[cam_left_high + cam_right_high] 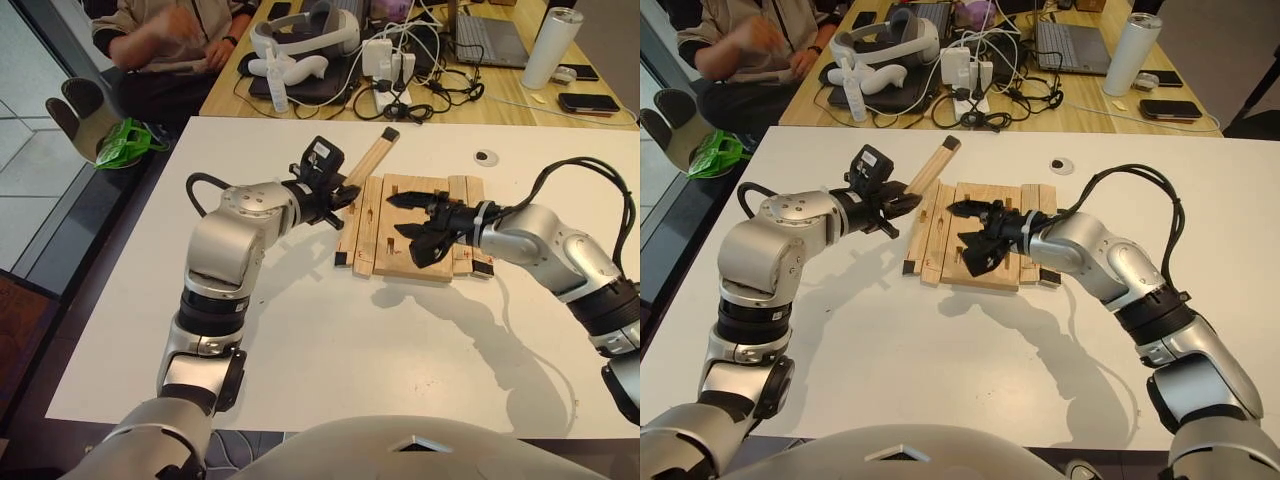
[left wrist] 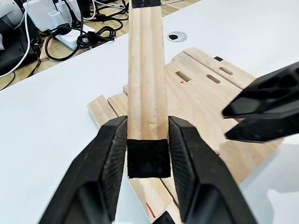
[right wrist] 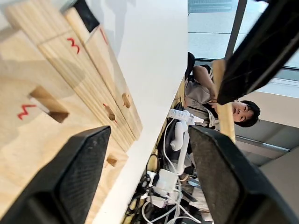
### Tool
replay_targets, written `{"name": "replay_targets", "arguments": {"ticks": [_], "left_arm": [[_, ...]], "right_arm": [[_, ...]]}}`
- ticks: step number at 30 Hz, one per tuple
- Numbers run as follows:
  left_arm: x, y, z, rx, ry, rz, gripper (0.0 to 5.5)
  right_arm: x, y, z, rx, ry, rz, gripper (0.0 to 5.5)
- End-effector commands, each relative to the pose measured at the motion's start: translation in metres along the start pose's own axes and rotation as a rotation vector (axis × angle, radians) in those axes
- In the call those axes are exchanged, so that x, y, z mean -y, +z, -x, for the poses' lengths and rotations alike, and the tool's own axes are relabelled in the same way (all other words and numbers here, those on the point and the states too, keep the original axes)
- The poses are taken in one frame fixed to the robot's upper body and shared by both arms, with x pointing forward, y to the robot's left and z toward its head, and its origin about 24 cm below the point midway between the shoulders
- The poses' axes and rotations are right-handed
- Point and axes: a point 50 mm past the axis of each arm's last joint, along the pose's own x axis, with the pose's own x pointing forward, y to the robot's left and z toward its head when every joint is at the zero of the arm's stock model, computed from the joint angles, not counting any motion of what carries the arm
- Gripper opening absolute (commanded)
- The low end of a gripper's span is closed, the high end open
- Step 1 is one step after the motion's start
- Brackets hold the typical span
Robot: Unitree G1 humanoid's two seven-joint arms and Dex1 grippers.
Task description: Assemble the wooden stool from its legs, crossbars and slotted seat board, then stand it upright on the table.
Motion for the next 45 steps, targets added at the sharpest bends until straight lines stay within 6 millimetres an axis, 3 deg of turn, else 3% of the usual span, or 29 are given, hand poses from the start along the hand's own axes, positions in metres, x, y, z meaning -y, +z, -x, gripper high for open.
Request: {"name": "replay_targets", "arguments": {"ticks": [1, 6, 13, 16, 23, 32, 43, 45], "left_arm": [[0.01, 0.002, 0.0, -0.028, -0.037, 0.007, 1.29], [0.007, -0.003, 0.0, -0.056, -0.002, 0.029, 1.29], [0.013, 0.004, -0.003, -0.033, -0.022, 0.047, 1.29], [0.016, 0.004, -0.004, -0.04, -0.032, 0.06, 1.29], [0.015, 0.003, -0.005, -0.055, -0.024, 0.087, 1.29], [0.015, 0.005, -0.006, -0.055, -0.025, 0.125, 1.29], [0.024, 0.012, -0.003, -0.003, -0.092, 0.124, 1.29], [0.023, 0.013, -0.002, 0.019, -0.089, 0.106, 1.76]], "right_arm": [[0.026, 0.0, -0.005, -0.009, -0.109, 0.069, 3.09], [0.048, -0.002, 0.0, -0.019, -0.17, 0.085, 3.09], [0.019, -0.003, -0.015, -0.04, -0.097, 0.045, 3.09], [0.017, 0.0, -0.024, -0.042, -0.115, 0.024, 3.09], [0.025, 0.002, -0.029, -0.032, -0.173, 0.007, 2.0], [0.021, 0.0, -0.029, -0.047, -0.16, -0.015, 0.55], [0.021, -0.006, -0.035, -0.058, -0.176, -0.035, 0.43], [0.02, -0.007, -0.036, -0.06, -0.179, -0.046, 0.41]]}}
